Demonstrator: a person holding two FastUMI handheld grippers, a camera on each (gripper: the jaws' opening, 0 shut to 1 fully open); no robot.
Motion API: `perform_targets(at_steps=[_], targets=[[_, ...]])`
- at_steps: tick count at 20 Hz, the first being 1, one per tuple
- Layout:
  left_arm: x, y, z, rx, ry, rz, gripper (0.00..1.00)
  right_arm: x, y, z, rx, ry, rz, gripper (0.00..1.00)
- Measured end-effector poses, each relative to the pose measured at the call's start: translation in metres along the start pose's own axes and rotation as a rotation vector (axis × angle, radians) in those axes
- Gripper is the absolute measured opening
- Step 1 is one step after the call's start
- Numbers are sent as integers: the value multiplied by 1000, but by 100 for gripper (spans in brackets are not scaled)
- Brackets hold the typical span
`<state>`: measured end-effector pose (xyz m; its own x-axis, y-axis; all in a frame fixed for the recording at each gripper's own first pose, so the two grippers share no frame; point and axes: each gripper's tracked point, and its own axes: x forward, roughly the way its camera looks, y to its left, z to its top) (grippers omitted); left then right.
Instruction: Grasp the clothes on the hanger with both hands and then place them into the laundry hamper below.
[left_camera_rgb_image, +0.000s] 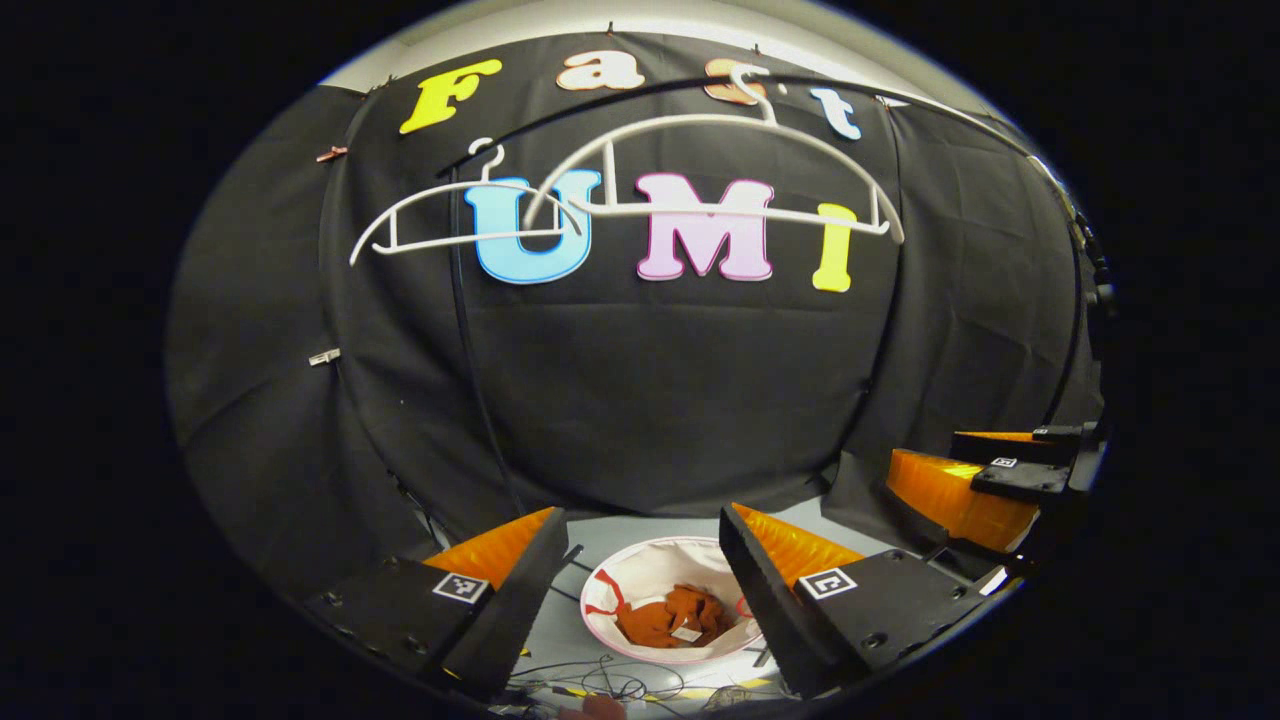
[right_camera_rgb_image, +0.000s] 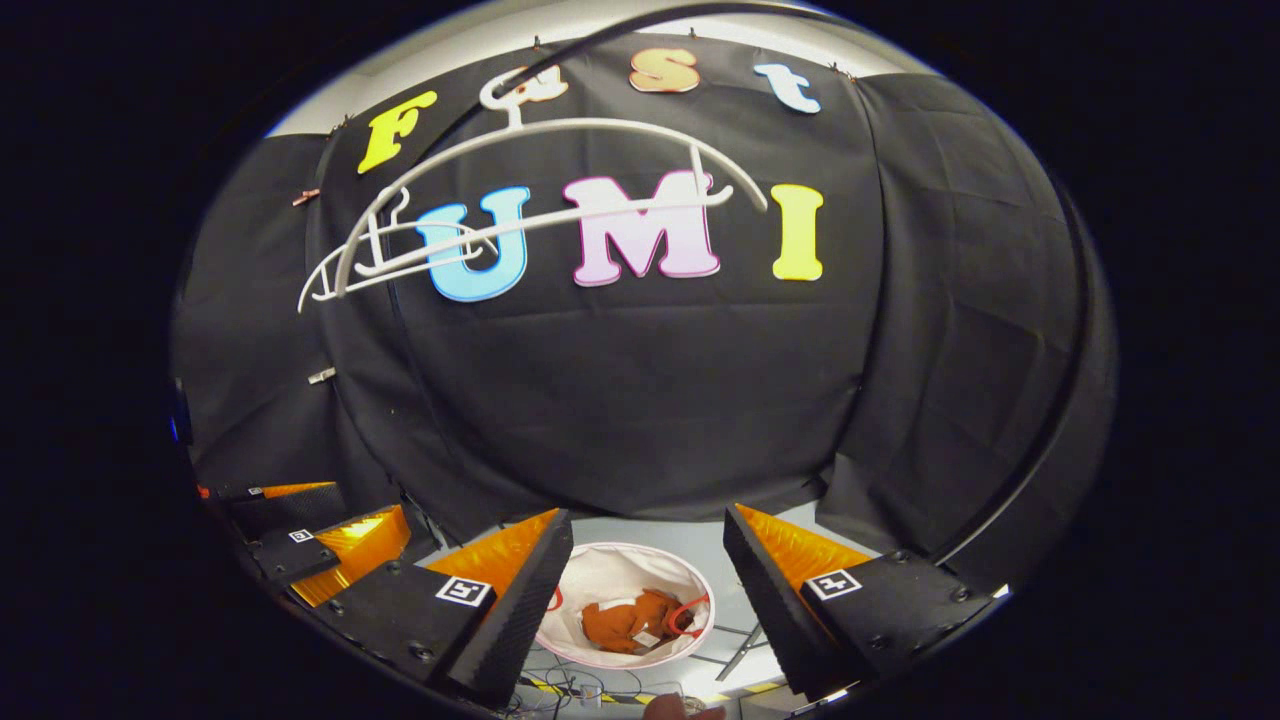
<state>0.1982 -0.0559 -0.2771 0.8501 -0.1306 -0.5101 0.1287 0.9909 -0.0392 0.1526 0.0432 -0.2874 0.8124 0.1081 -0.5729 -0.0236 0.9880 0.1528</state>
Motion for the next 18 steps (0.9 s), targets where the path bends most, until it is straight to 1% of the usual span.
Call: perform_targets(at_steps=[6,9,10,12,13,14,16,18], targets=[[-62,2,54,-18,-131,-8,97,-49,4,56,-21,-137,-40,98],[-91,3,80,-23,-197,-14,97,-75,10,77,-14,-198,-57,98],[-101,4,88,-24,-219,-14,96,-83,12,84,-19,-215,-59,98],[-123,5,106,-23,-263,-17,97,-99,18,98,-39,-257,-66,98],[-131,4,112,-22,-279,-21,97,-107,22,106,-45,-279,-65,98],[-139,3,118,-17,-297,-22,95,-115,24,114,-49,-302,-67,100],[-152,4,127,-5,-324,-22,99,-130,25,130,-53,-343,-72,98],[-164,2,133,11,-348,-13,99,-145,27,141,-46,-378,-67,98]])
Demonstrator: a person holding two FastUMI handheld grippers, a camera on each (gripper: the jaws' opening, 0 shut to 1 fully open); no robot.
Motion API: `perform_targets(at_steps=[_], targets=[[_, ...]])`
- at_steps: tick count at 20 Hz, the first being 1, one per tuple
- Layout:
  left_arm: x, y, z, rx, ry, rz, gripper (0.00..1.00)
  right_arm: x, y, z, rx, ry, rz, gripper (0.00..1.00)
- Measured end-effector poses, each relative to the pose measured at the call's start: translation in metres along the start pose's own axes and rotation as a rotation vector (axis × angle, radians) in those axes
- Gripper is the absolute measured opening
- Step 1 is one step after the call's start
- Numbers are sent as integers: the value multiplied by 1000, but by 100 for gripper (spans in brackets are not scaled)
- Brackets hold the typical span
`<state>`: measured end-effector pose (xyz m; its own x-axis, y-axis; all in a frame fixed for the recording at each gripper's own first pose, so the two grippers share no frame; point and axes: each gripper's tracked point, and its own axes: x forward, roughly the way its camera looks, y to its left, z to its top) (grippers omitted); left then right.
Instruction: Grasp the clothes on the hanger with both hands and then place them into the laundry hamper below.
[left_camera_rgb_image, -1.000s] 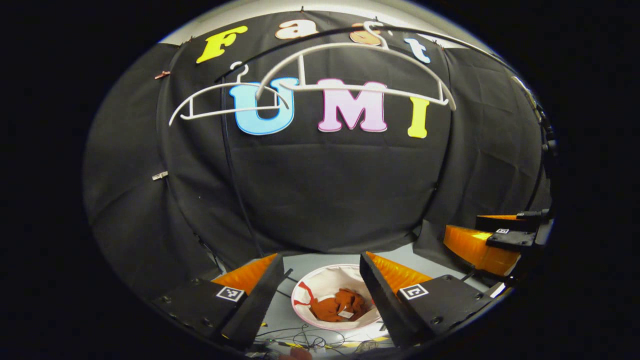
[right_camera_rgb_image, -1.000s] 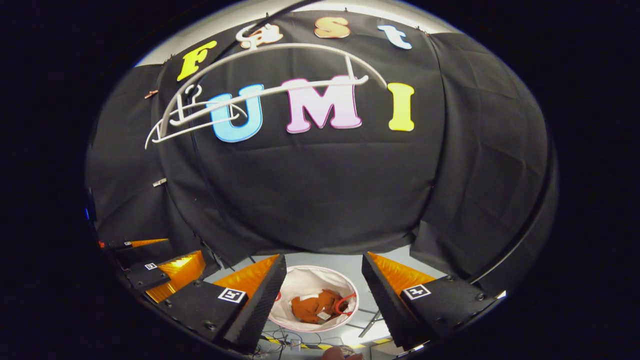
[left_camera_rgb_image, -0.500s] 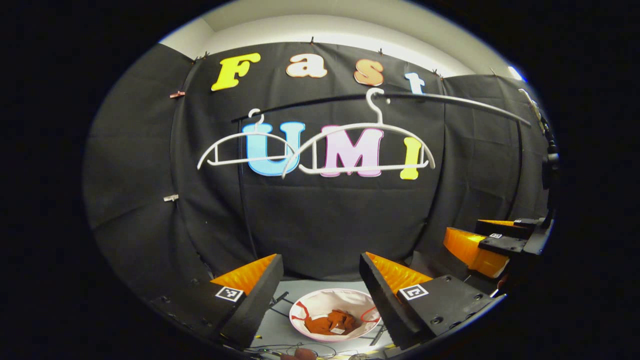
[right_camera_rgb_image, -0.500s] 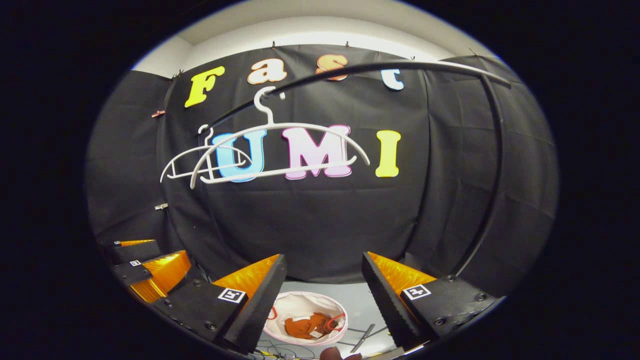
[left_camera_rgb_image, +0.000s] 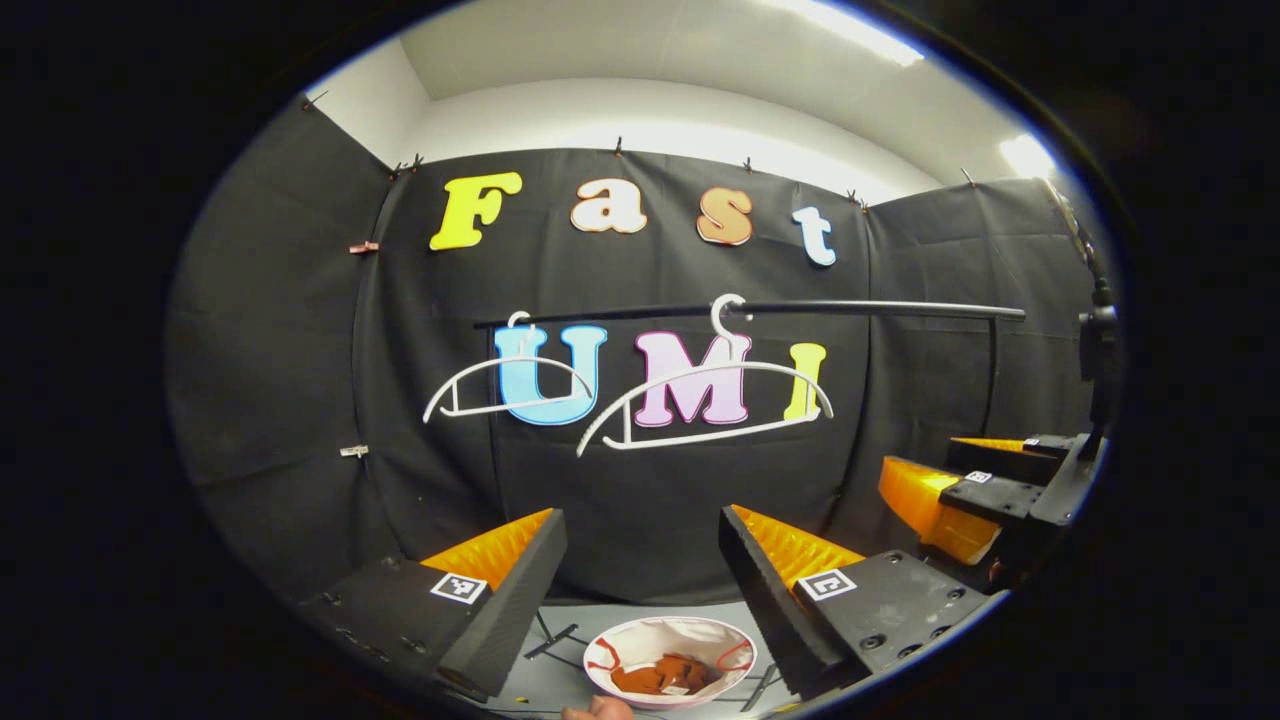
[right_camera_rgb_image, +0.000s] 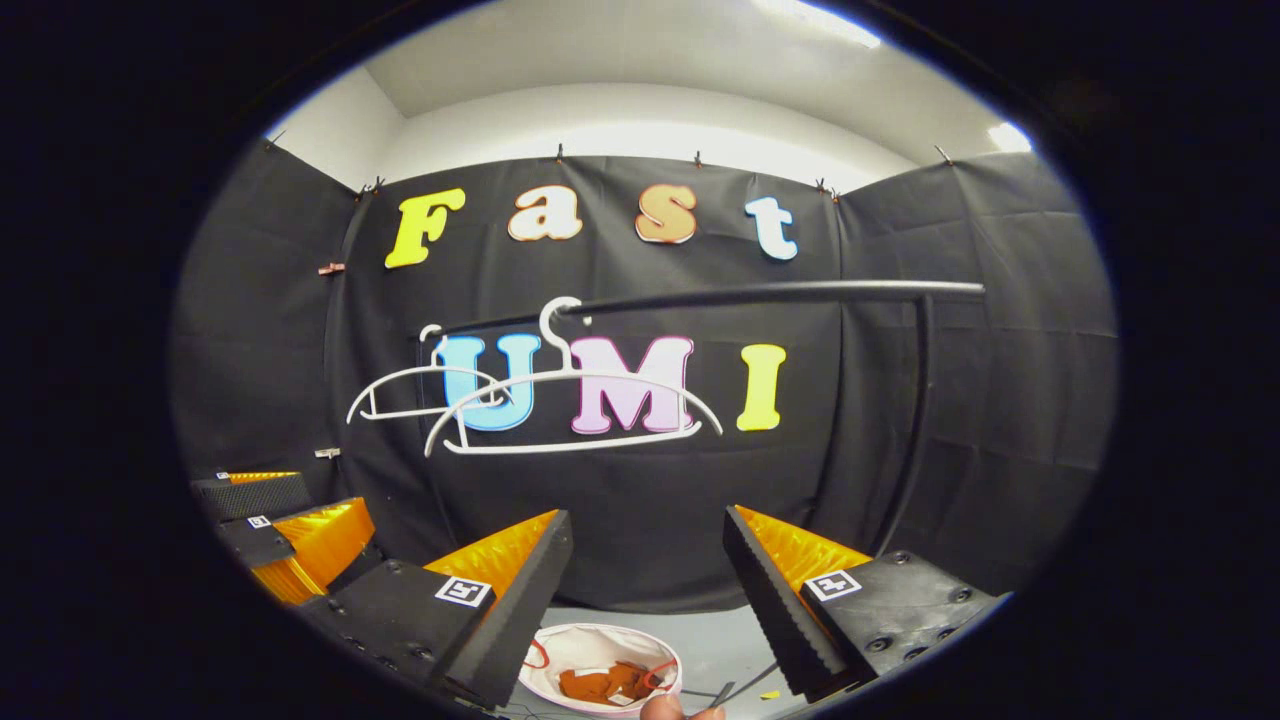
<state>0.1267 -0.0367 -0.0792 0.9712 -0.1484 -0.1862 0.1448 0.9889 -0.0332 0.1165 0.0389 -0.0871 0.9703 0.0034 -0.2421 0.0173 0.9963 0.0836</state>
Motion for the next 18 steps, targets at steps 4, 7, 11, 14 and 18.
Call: perform_targets(at_steps=[4,7,11,14,18], targets=[[-14,-3,18,10,-43,10,99,-11,-6,24,13,-44,-7,98],[-25,-6,37,10,-90,28,97,-17,-13,33,11,-60,-15,98],[-38,-9,39,11,-96,58,99,-28,-16,43,20,-84,-16,98],[-48,-12,41,-7,-94,68,97,-36,-11,42,18,-84,0,97],[-58,-7,40,-12,-90,73,97,-46,-12,41,9,-85,10,97]])
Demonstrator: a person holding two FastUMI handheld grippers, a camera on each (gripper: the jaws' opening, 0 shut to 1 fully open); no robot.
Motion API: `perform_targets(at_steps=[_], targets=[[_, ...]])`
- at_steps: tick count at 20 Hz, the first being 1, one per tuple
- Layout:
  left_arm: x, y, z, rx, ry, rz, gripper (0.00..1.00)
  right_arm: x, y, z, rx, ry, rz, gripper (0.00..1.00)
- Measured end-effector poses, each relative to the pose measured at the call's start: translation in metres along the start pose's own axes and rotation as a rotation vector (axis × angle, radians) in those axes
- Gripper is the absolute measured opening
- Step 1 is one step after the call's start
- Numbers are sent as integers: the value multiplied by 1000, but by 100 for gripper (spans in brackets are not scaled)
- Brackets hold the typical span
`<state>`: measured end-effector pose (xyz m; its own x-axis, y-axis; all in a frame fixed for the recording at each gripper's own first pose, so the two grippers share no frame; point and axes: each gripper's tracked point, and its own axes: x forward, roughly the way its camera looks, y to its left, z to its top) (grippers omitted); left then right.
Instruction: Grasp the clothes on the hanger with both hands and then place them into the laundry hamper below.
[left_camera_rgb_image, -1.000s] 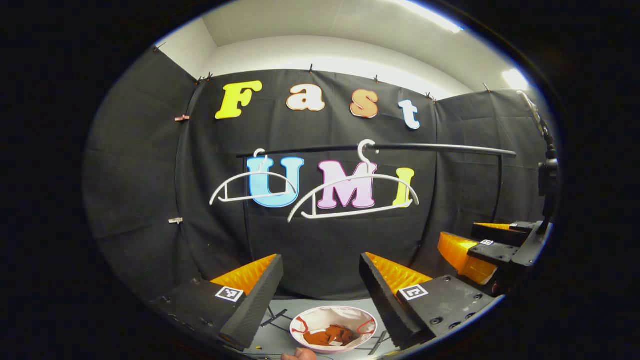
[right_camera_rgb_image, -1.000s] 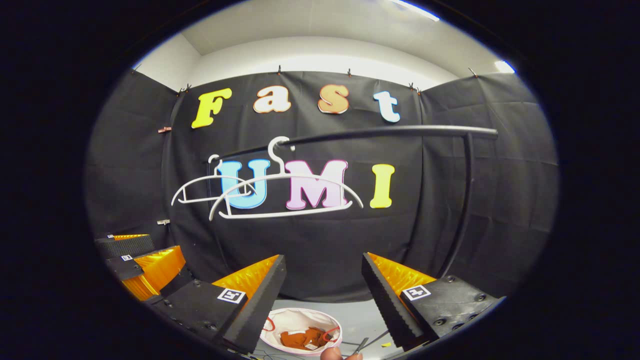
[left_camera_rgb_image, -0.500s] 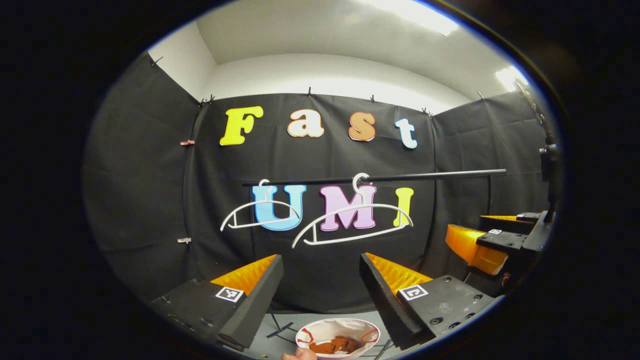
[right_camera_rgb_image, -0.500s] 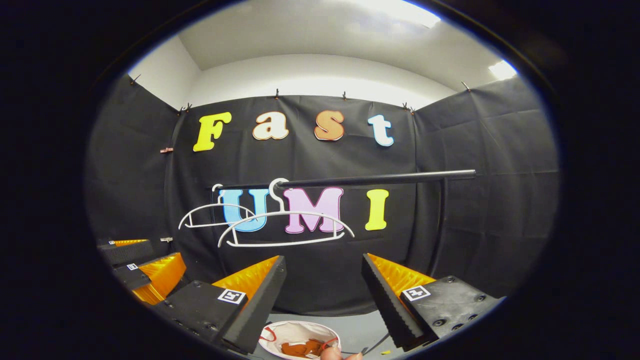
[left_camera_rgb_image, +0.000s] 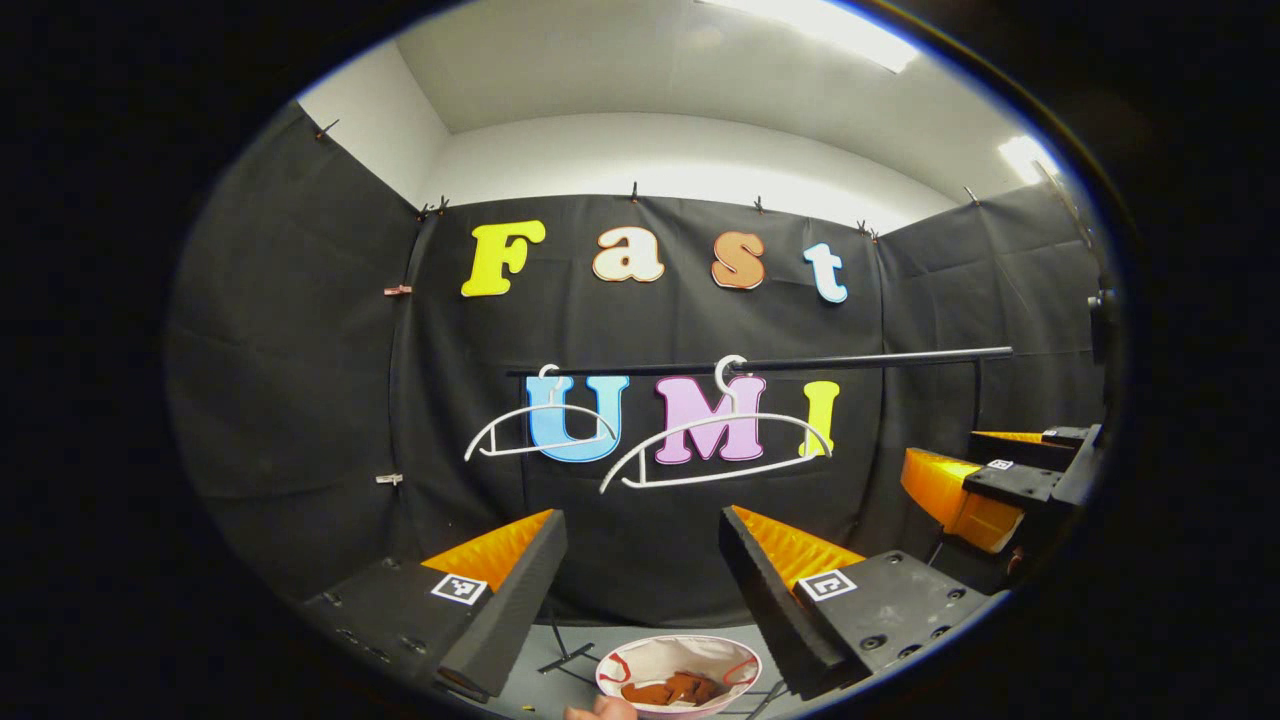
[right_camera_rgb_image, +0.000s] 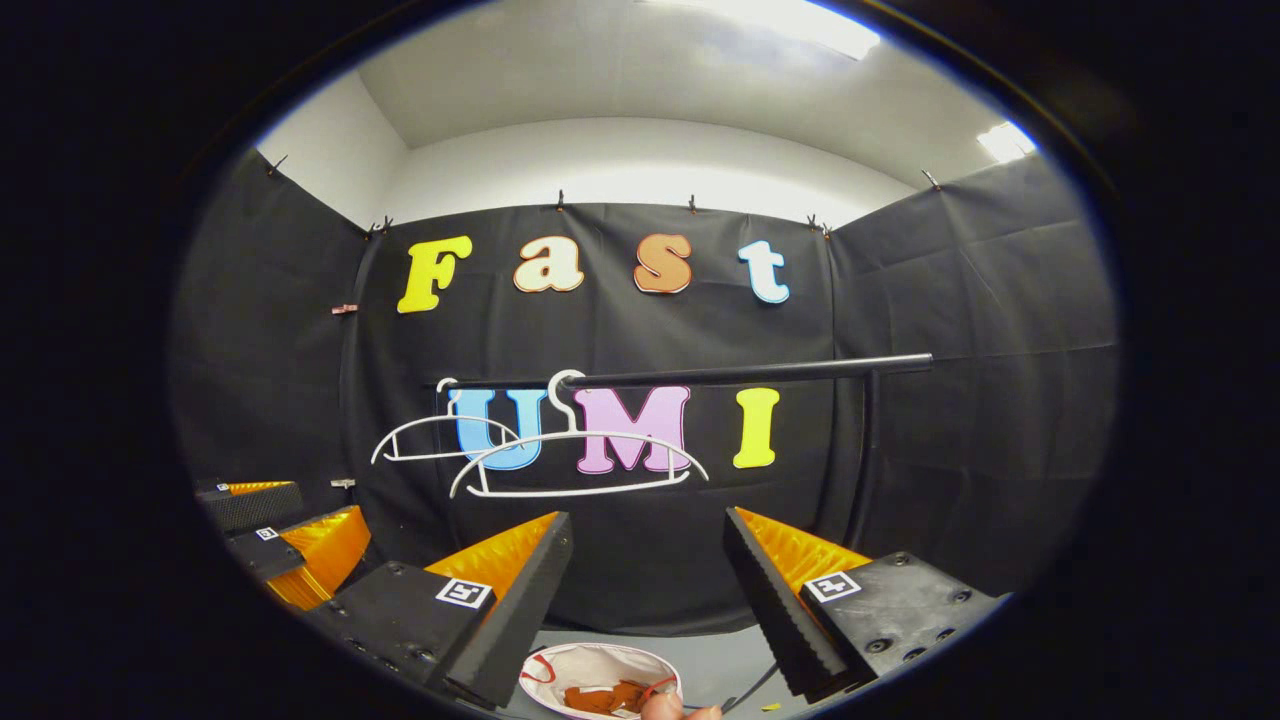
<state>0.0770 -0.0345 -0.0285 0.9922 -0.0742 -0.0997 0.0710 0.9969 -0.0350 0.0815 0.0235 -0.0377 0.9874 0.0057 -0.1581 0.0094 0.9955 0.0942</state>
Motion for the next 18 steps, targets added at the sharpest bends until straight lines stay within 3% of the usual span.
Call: perform_targets(at_steps=[18], targets=[[-8,5,15,8,-39,4,97,-2,4,5,0,-10,-1,98]])
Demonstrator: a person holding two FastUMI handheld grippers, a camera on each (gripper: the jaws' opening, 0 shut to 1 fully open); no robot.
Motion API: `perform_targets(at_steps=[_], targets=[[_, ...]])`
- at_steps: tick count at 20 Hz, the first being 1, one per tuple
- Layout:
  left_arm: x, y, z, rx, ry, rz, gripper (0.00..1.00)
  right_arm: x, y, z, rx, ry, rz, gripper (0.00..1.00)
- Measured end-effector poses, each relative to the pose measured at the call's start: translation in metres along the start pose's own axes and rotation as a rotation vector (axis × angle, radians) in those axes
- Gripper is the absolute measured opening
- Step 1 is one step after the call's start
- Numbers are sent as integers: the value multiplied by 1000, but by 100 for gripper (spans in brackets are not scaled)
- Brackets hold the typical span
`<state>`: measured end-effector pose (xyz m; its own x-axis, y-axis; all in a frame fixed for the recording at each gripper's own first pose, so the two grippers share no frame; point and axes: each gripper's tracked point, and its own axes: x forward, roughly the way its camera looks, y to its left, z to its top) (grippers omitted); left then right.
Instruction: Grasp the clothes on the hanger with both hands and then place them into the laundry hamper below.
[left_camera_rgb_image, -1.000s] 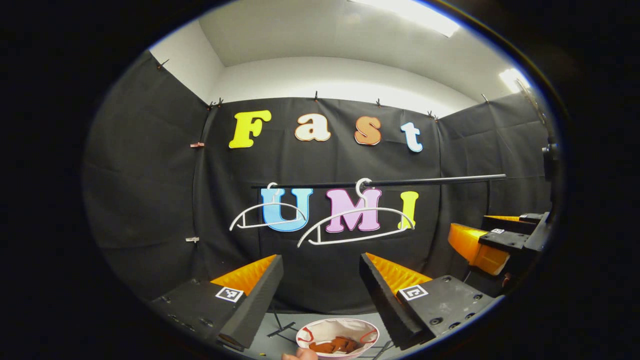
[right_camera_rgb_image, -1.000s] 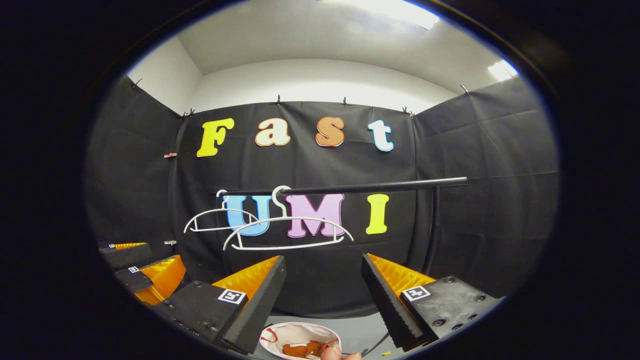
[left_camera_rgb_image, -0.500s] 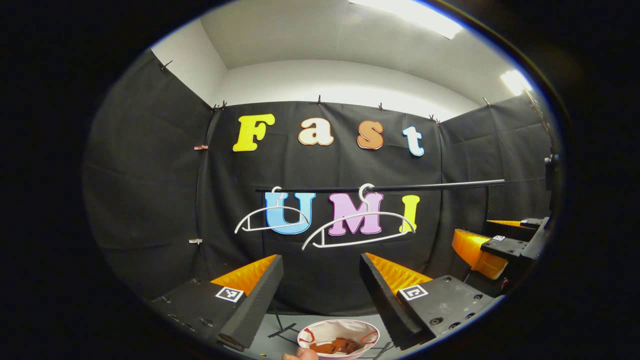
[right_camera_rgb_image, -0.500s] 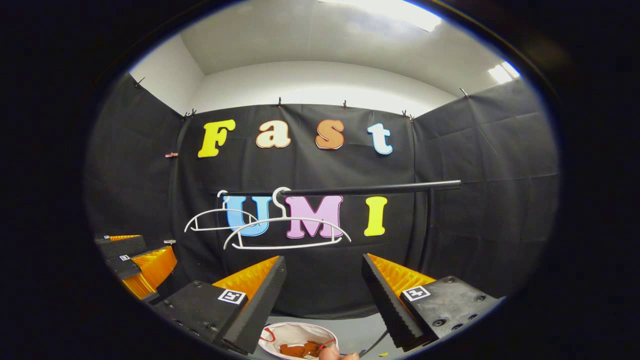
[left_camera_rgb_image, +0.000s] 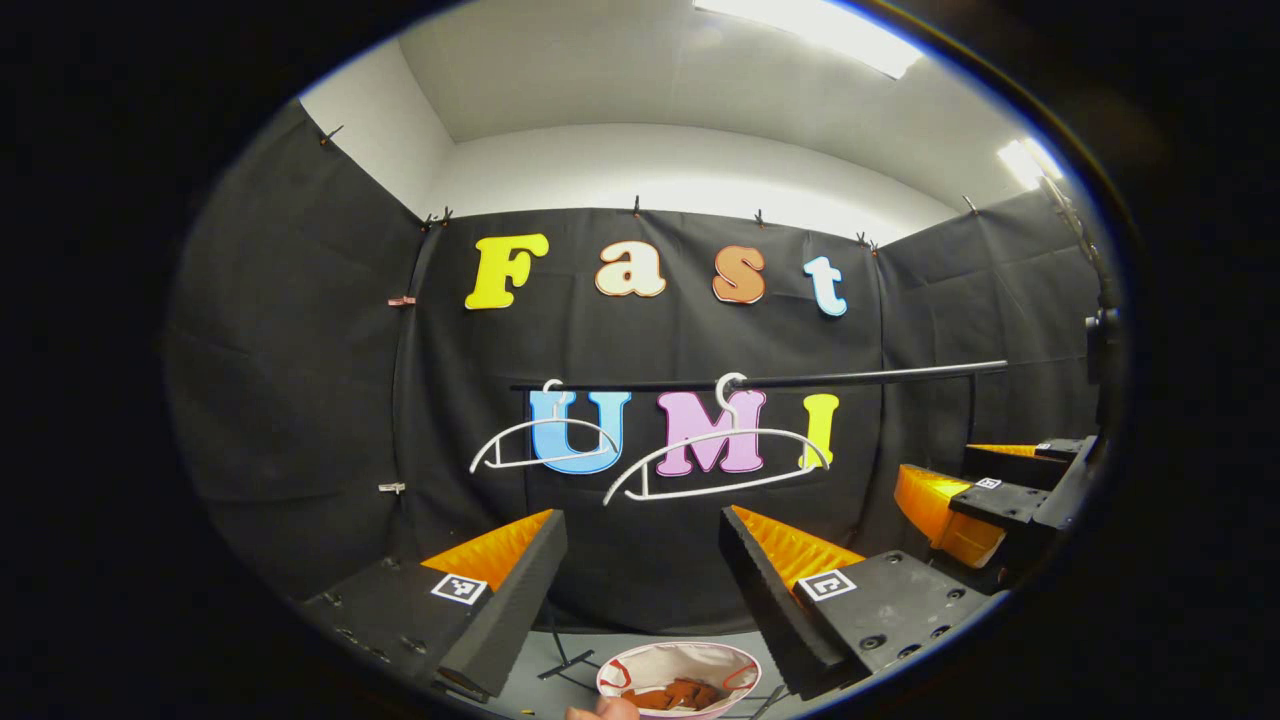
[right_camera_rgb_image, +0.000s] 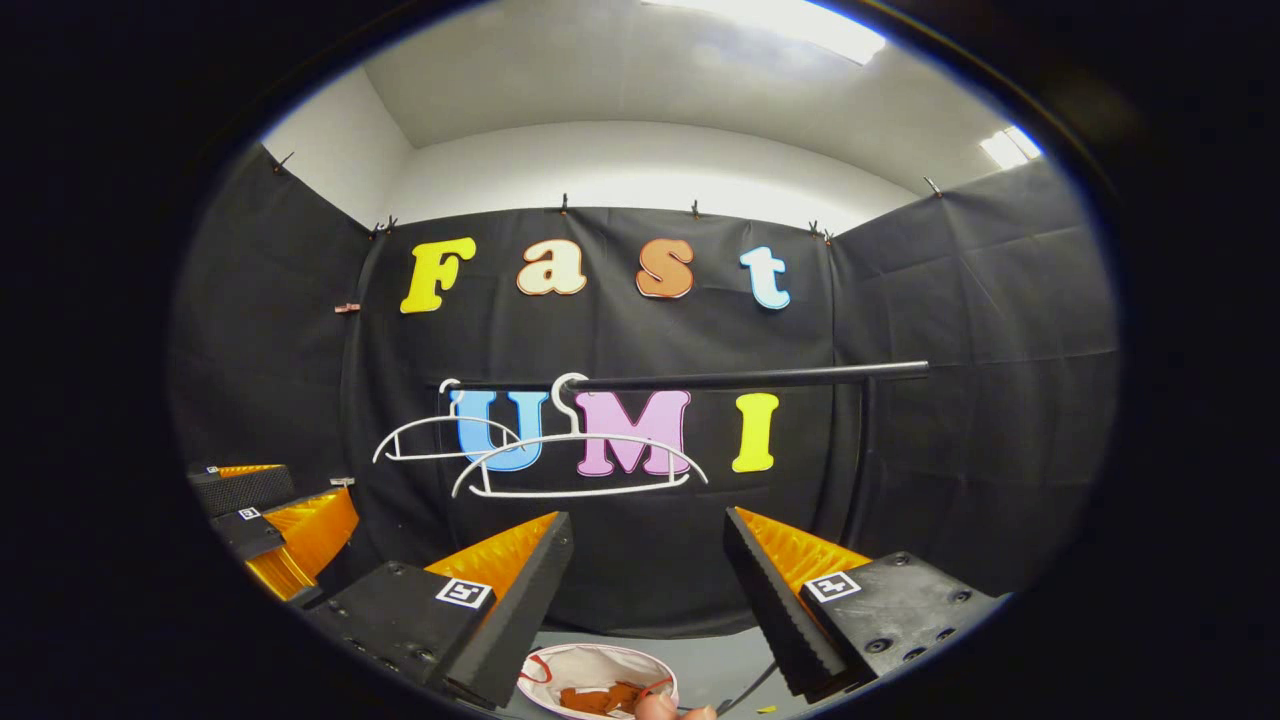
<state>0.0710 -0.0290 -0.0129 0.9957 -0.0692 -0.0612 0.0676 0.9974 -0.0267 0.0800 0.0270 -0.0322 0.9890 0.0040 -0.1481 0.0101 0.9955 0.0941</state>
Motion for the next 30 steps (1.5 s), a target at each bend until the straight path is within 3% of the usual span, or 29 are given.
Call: perform_targets(at_steps=[30], targets=[[1,-7,2,8,-5,-23,97,1,-5,3,-16,-11,-11,97]])
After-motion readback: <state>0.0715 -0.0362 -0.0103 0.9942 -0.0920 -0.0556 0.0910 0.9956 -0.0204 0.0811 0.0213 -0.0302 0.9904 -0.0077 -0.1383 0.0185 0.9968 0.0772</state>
